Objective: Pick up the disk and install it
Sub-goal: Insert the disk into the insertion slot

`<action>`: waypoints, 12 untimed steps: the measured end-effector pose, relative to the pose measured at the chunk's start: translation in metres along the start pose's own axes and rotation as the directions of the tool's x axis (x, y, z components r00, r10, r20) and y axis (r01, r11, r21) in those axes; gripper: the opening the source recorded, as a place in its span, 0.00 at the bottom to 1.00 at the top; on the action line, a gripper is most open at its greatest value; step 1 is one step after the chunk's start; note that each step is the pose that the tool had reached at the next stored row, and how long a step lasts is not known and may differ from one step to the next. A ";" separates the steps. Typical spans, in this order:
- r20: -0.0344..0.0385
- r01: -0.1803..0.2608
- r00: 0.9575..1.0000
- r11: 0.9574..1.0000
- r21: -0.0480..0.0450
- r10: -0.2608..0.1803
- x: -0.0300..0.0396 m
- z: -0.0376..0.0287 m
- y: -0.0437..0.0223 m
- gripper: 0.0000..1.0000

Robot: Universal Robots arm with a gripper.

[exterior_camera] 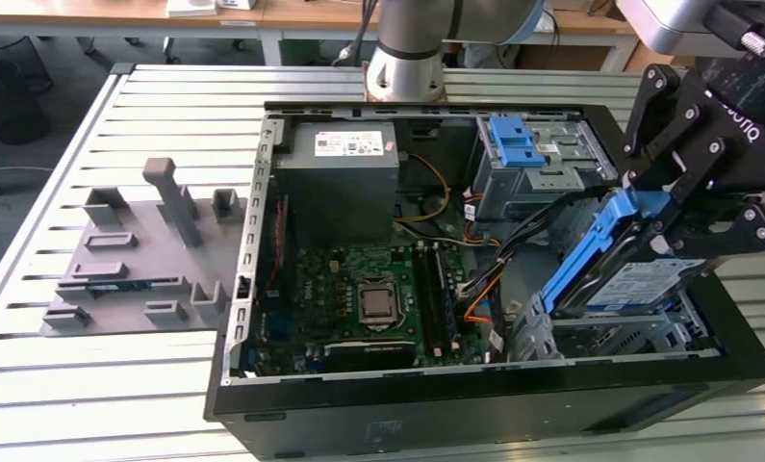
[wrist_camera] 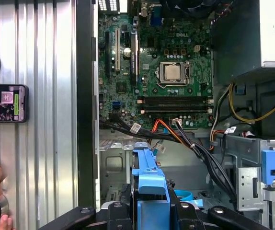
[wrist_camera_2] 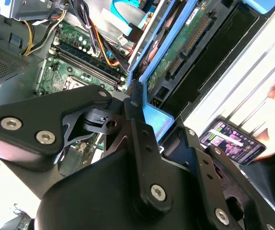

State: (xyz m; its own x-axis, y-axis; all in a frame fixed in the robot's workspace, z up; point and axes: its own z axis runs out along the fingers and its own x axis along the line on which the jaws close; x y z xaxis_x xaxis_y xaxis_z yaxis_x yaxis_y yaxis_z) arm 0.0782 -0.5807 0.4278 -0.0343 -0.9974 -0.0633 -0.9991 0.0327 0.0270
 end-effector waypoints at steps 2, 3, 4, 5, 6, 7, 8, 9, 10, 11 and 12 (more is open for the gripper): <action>0.000 0.000 1.000 1.000 0.000 0.000 0.0000 0.0007 0.0000 0.36; 0.000 0.000 1.000 1.000 0.000 0.000 0.0001 0.0011 0.0000 0.36; 0.000 0.000 1.000 1.000 0.000 0.000 0.0001 0.0015 0.0000 0.36; 0.000 0.000 1.000 1.000 0.000 0.000 0.0001 0.0019 -0.0001 0.36; 0.000 0.000 1.000 1.000 0.000 0.000 0.0001 0.0023 -0.0001 0.36; 0.000 0.000 1.000 1.000 0.000 0.000 0.0002 0.0027 -0.0001 0.36; 0.000 0.000 1.000 1.000 0.000 0.000 0.0002 0.0032 -0.0001 0.36; 0.000 0.000 1.000 1.000 0.000 0.000 0.0002 0.0036 -0.0001 0.36; 0.000 0.000 1.000 1.000 0.000 0.000 0.0003 0.0041 -0.0001 0.36; 0.000 0.000 1.000 1.000 0.000 0.000 0.0003 0.0045 -0.0001 0.36; 0.000 0.000 1.000 1.000 0.000 0.000 0.0003 0.0050 -0.0001 0.36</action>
State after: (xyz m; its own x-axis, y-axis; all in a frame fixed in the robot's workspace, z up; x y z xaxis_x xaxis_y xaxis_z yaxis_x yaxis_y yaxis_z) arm 0.0782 -0.5807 0.4228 -0.0343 -0.9974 -0.0633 -0.9991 0.0326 0.0270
